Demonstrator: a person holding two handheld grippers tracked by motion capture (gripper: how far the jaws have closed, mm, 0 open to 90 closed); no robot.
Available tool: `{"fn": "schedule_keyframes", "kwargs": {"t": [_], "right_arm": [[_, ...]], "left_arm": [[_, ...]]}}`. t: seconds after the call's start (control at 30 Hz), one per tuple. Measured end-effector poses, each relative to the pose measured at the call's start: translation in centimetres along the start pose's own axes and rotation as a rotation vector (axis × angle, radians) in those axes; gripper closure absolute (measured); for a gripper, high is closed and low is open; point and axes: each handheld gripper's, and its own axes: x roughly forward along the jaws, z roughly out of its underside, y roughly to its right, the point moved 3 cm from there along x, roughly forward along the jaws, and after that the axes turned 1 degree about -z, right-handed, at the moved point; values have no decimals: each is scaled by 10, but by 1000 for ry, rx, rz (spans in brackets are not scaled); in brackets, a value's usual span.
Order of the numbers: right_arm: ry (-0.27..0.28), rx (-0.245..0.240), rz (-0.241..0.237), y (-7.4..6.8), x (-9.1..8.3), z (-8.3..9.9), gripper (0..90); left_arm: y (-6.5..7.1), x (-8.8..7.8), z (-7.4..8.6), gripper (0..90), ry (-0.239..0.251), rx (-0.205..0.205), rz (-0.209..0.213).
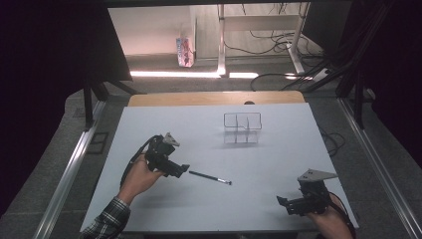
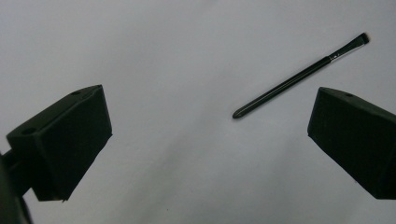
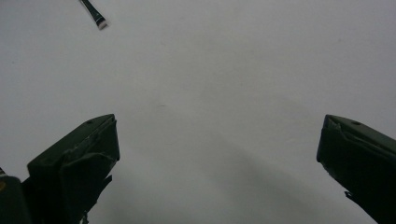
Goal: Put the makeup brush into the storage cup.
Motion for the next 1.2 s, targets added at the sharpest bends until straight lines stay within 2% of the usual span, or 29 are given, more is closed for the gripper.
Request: {"fn": "schedule_keyframes", "kwargs": {"t": [0.73, 1.2], "right_arm": [[-2, 2, -8, 1, 0, 0, 0], [-7, 2, -14, 0, 1, 0, 0]], "left_arm": [[14, 27, -34, 0, -55, 61, 48], [31, 39, -57, 27, -133, 166, 46]]}}
